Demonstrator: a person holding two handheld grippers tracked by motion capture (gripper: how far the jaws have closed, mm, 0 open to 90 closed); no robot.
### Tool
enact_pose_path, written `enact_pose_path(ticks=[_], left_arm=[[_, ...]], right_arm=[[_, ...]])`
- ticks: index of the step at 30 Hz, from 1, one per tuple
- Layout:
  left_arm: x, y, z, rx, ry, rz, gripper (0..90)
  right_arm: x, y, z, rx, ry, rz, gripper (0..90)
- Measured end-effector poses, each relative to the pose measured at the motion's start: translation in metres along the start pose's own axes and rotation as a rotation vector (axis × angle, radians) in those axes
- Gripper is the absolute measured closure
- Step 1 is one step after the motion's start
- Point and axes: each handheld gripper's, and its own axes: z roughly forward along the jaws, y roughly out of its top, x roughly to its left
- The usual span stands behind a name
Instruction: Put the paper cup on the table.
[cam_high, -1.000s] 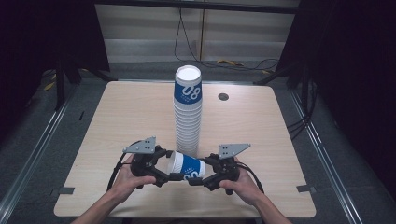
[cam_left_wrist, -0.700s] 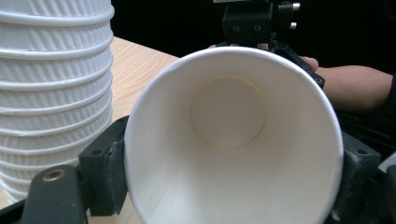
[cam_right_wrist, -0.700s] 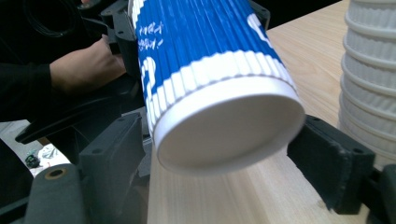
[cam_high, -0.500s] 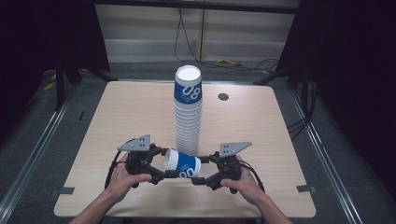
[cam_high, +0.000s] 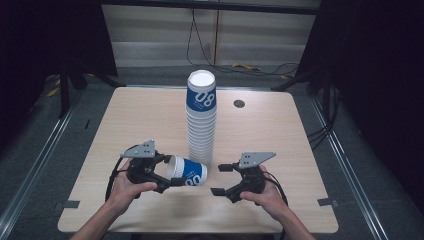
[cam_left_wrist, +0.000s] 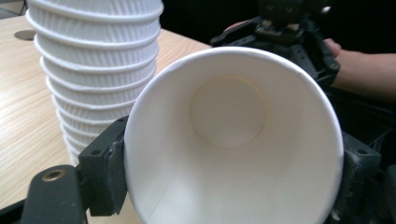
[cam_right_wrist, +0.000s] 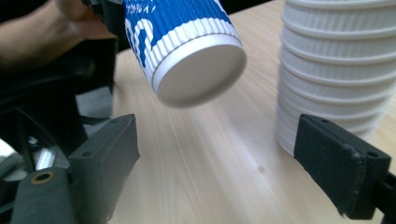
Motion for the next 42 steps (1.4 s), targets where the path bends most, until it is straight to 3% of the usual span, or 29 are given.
enact_pose_path(ticks=[4, 6, 14, 21, 24, 26, 29, 42], left_arm=[[0.002, -0.001, -0.001, 0.045, 0.029, 0.001, 18.0], [0.0, -0.001, -0.002, 0.075, 0.04, 0.023, 18.0], [0.004, -0.001, -0.01, 0.131, 0.077, 0.018, 18.0], [0.019, -0.005, -0.015, 0.188, 0.125, -0.013, 18.1], [0.022, -0.005, -0.02, 0.186, 0.145, -0.03, 18.0], [0.025, -0.003, -0.021, 0.217, 0.18, -0.02, 17.9], [0.027, 0.0, -0.023, 0.237, 0.199, -0.012, 17.8], [0.046, 0.01, -0.041, 0.32, 0.311, -0.038, 17.8]], right_arm=[[-0.001, -0.003, -0.01, 0.005, -0.069, -0.016, 16.3], [-0.002, -0.005, -0.014, 0.005, -0.087, -0.019, 19.3], [-0.003, -0.013, -0.026, -0.001, -0.152, 0.003, 15.1], [-0.006, -0.017, -0.029, -0.019, -0.158, 0.015, 15.0], [-0.007, -0.018, -0.029, -0.018, -0.162, 0.017, 15.0], [-0.008, -0.019, -0.029, -0.019, -0.165, 0.019, 15.2], [-0.011, -0.02, -0.029, -0.014, -0.17, 0.026, 15.2], [-0.014, -0.027, -0.025, -0.005, -0.159, 0.041, 16.2]])
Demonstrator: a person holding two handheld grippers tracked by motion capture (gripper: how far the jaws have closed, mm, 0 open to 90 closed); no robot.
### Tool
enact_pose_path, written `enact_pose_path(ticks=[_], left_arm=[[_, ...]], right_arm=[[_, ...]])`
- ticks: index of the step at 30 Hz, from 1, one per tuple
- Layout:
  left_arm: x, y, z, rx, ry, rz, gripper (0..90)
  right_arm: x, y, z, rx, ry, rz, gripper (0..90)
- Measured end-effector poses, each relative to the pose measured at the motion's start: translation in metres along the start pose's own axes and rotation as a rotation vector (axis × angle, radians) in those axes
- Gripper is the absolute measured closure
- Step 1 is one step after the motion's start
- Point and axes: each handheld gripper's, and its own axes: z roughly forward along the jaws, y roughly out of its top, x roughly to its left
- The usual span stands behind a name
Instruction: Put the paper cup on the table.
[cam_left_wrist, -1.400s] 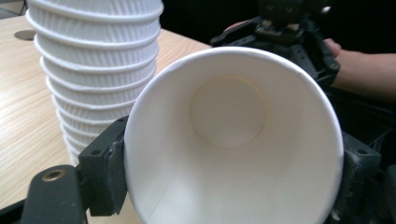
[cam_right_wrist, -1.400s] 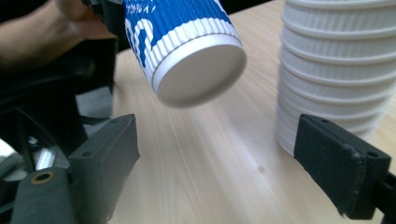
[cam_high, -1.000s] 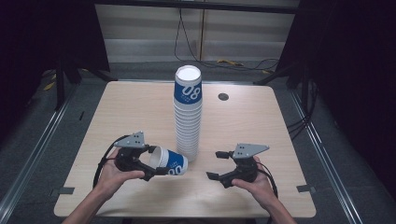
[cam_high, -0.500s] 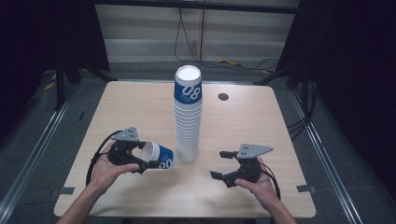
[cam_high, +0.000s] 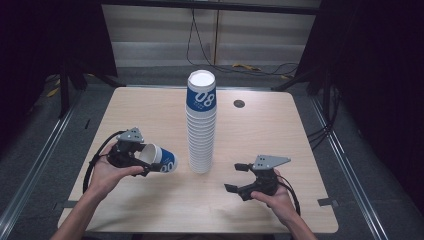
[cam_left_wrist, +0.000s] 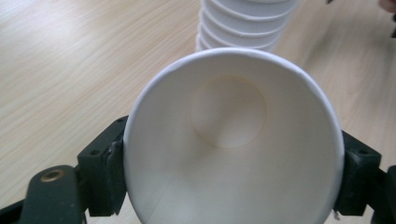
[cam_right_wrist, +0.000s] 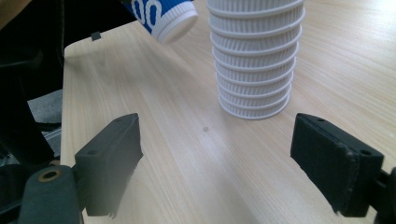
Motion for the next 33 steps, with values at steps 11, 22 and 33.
enact_pose_path(ticks=[11, 22, 33], left_arm=[[0.006, 0.016, 0.0, 0.11, 0.063, 0.008, 17.8], [0.022, 0.035, 0.004, 0.156, 0.157, -0.012, 17.9], [0.038, 0.041, 0.014, 0.29, 0.174, -0.015, 17.8]], right_arm=[[-0.002, -0.002, -0.001, 0.007, -0.003, 0.006, 17.9], [-0.001, -0.003, -0.003, 0.015, 0.002, -0.001, 16.8], [-0.001, -0.003, -0.004, 0.018, -0.008, -0.002, 16.7]])
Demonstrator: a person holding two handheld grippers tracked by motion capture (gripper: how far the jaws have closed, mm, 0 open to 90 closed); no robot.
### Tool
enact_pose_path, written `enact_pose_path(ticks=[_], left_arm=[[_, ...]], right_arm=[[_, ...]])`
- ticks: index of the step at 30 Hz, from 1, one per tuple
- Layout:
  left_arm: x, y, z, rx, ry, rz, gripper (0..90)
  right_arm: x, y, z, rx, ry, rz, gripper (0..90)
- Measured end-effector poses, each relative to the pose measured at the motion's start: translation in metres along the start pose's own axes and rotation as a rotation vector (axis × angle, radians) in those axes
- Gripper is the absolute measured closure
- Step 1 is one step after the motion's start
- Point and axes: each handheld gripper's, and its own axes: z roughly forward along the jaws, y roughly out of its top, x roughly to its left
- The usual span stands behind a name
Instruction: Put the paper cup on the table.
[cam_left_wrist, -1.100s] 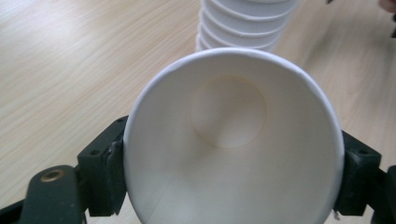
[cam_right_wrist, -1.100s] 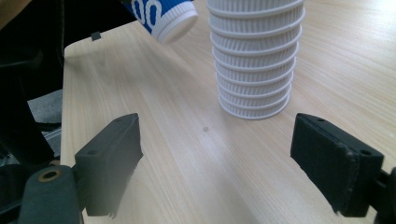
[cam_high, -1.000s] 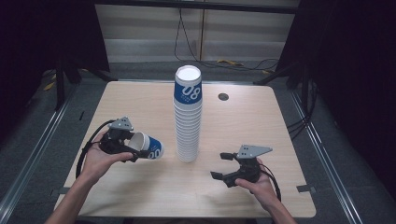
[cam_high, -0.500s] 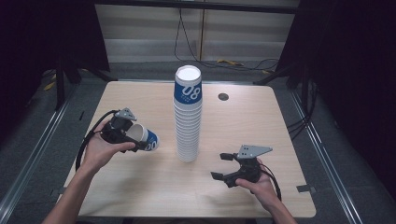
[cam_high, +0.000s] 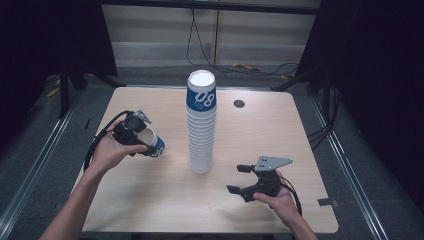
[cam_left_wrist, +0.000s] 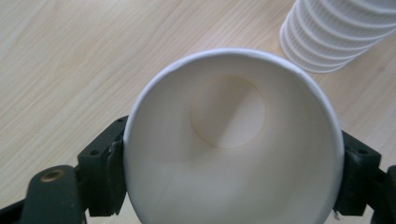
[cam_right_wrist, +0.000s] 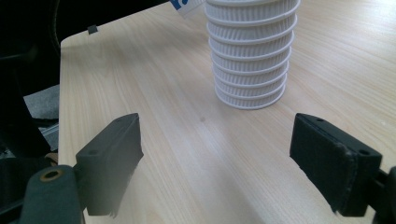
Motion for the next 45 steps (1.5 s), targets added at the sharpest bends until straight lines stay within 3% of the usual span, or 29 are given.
enact_pose_path(ticks=[5, 9, 12, 16, 20, 28, 34, 45], left_arm=[[0.015, -0.004, 0.013, 0.061, 0.01, -0.037, 17.7], [0.017, -0.005, 0.019, 0.094, 0.009, -0.034, 17.6], [0.022, -0.004, 0.019, 0.103, 0.04, -0.036, 17.5], [0.024, -0.004, 0.023, 0.168, 0.04, -0.016, 17.3], [0.025, -0.004, 0.028, 0.188, 0.033, -0.011, 17.0], [0.023, 0.001, 0.032, 0.218, 0.039, 0.006, 15.8], [0.021, 0.009, 0.04, 0.214, 0.05, 0.038, 14.8], [0.022, 0.009, 0.049, 0.198, 0.071, 0.044, 14.2]], right_arm=[[-0.003, 0.0, -0.001, 0.003, -0.014, 0.006, 15.7], [-0.005, -0.001, -0.002, -0.001, -0.018, 0.012, 15.6], [-0.005, -0.001, -0.001, 0.001, -0.02, 0.014, 15.6], [-0.008, -0.002, -0.002, -0.005, -0.025, 0.021, 15.4], [-0.011, -0.002, -0.002, -0.004, -0.029, 0.036, 15.4], [-0.01, -0.002, -0.001, -0.003, -0.015, 0.038, 15.5], [-0.011, -0.003, -0.001, -0.01, -0.005, 0.054, 15.3], [-0.01, -0.003, -0.001, -0.009, -0.006, 0.052, 13.9]])
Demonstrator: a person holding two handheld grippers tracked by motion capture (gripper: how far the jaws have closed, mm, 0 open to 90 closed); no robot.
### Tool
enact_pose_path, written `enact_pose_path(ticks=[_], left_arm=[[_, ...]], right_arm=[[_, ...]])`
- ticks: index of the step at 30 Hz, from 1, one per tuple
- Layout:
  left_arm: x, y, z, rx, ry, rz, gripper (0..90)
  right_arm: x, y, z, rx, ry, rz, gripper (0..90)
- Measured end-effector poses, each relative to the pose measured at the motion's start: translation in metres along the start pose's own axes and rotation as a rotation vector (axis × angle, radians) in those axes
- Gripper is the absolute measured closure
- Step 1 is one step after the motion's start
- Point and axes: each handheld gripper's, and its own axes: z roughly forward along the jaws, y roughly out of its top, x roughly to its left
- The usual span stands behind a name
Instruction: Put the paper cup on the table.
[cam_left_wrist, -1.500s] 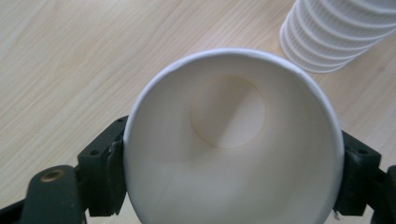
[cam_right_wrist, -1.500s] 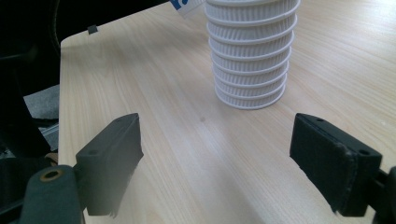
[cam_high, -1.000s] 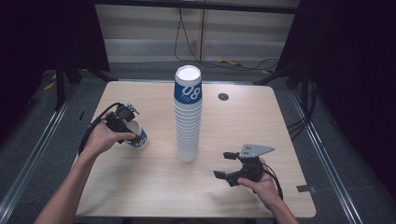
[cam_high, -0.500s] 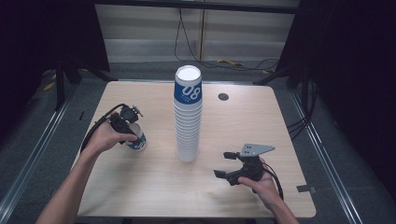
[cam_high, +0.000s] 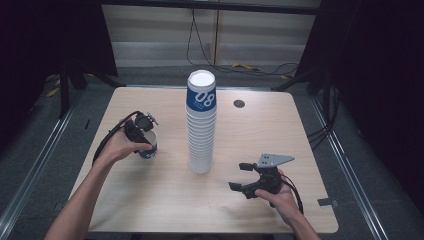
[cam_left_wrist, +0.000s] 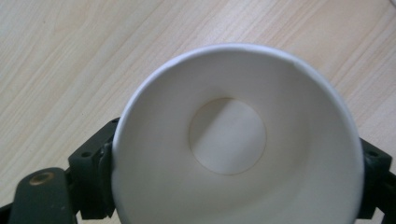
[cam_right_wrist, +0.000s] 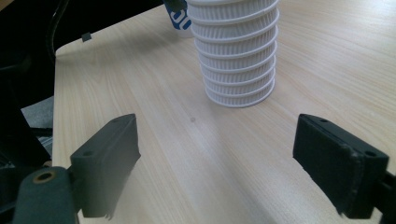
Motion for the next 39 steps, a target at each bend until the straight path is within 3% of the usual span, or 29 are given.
enact_pose_path(ticks=[4, 10, 19, 23, 27, 31, 36, 39], left_arm=[[0.001, -0.003, 0.003, -0.006, -0.005, 0.004, 13.9], [0.002, -0.011, 0.011, -0.017, -0.033, -0.025, 15.3], [0.001, -0.022, 0.017, -0.082, -0.021, -0.046, 9.7], [0.001, -0.026, 0.017, -0.109, -0.018, -0.05, 10.6], [-0.002, -0.036, 0.018, -0.138, -0.003, -0.08, 11.8], [0.0, -0.046, 0.02, -0.156, -0.017, -0.095, 17.5], [-0.003, -0.058, 0.023, -0.18, -0.015, -0.116, 17.0], [-0.009, -0.063, 0.021, -0.187, 0.013, -0.115, 16.9]], right_arm=[[0.0, 0.0, 0.001, 0.003, 0.002, 0.001, 13.9], [0.001, 0.0, 0.001, 0.006, 0.001, -0.006, 13.7], [0.002, 0.0, 0.002, 0.009, -0.006, -0.005, 13.8], [0.002, 0.0, 0.003, 0.012, -0.006, -0.006, 13.8], [0.002, 0.0, 0.002, 0.01, -0.007, -0.007, 13.8], [0.002, 0.0, 0.003, 0.013, -0.008, -0.004, 13.8], [0.002, 0.0, 0.004, 0.015, -0.01, -0.002, 13.8], [0.002, 0.0, 0.004, 0.016, -0.011, -0.001, 14.0]])
